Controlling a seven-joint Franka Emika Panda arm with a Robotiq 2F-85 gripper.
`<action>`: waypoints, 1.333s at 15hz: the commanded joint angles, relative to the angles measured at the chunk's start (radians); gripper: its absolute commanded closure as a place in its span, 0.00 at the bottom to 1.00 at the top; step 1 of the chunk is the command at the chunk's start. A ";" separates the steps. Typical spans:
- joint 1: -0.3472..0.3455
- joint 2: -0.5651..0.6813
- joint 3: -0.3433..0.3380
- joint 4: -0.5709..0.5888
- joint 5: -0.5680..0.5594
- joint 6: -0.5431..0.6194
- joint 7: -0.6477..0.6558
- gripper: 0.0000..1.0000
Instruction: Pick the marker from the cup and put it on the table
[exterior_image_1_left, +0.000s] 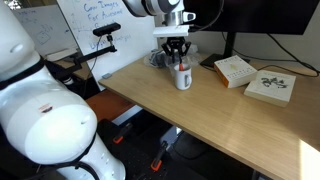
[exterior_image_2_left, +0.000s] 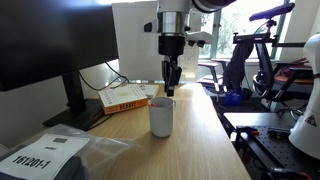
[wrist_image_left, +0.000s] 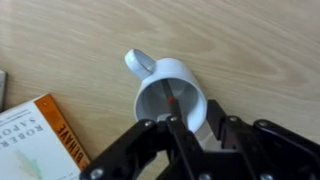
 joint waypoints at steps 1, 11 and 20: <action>0.002 0.050 -0.012 0.034 0.027 0.021 -0.058 0.62; -0.018 0.192 -0.001 0.125 0.055 0.024 -0.117 0.66; -0.043 0.217 0.015 0.105 0.182 0.127 -0.213 0.95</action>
